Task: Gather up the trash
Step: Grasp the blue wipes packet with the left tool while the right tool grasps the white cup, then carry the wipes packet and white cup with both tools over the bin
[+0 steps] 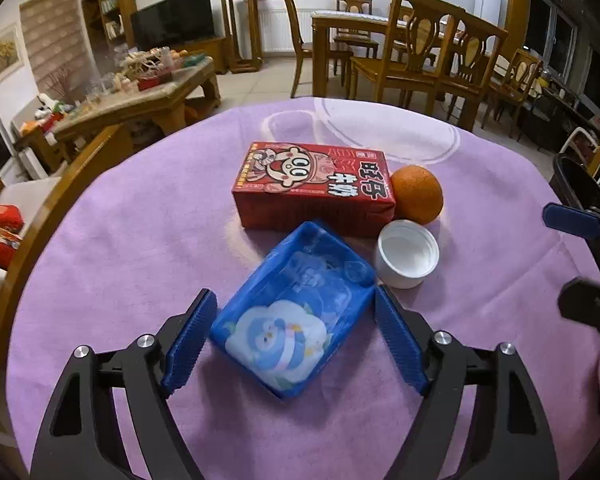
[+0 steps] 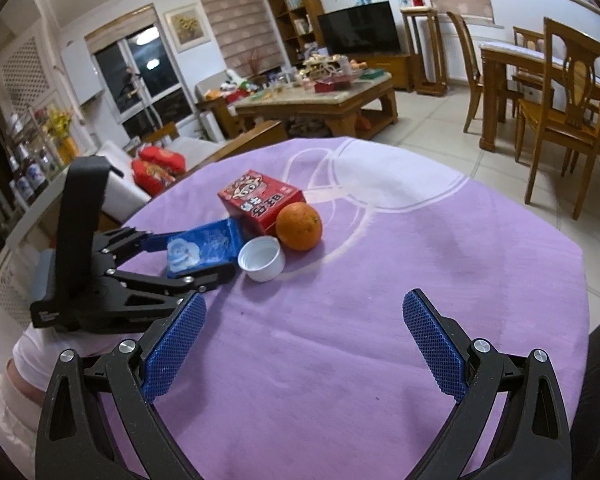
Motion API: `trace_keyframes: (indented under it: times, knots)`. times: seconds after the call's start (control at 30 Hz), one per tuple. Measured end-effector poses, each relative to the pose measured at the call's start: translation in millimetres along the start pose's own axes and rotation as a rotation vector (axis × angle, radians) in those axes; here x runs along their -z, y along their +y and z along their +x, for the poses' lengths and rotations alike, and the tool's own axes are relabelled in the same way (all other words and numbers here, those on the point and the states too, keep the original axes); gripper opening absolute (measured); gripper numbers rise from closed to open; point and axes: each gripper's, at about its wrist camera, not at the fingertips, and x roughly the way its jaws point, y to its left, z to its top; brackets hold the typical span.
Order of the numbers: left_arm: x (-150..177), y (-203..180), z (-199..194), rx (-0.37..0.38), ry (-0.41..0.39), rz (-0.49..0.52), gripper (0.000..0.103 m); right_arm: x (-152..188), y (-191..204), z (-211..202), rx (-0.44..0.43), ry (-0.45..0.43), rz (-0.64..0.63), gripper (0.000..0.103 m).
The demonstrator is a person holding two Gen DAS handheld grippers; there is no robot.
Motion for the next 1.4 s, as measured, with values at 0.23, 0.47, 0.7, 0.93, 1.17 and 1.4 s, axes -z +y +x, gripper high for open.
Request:
trace_keyframes:
  times: [0.23,0.47,0.7,0.93,1.17,1.4]
  knots:
    - [1.9,-1.0,-7.4,0.002,-0.016,0.012,0.047,-6.8,7.3,18.0,0.010,0.042,-0.027,0.097]
    - [4.2,20.4,-12.4,0.032,-0.036,-0.082,0.041,-11.3,23.7,47.1,0.043,0.100,-0.069,0.096]
    - [10.8,36.2,-20.7,0.043,-0.065,-0.140,0.041,-20.6,36.0,76.2,0.084,0.147,-0.101,0.084]
    - [10.7,42.7,-23.9,0.056,-0.081,-0.162,0.041,-31.7,37.1,92.1,0.116,0.149,-0.099,0.068]
    - [9.7,49.8,-25.6,0.063,-0.086,-0.181,0.041,-37.2,38.1,97.6,0.157,0.154,-0.135,0.038]
    - [9.0,51.4,-27.6,0.056,-0.105,-0.179,0.041,-30.1,29.6,84.6,0.072,0.164,-0.087,0.038]
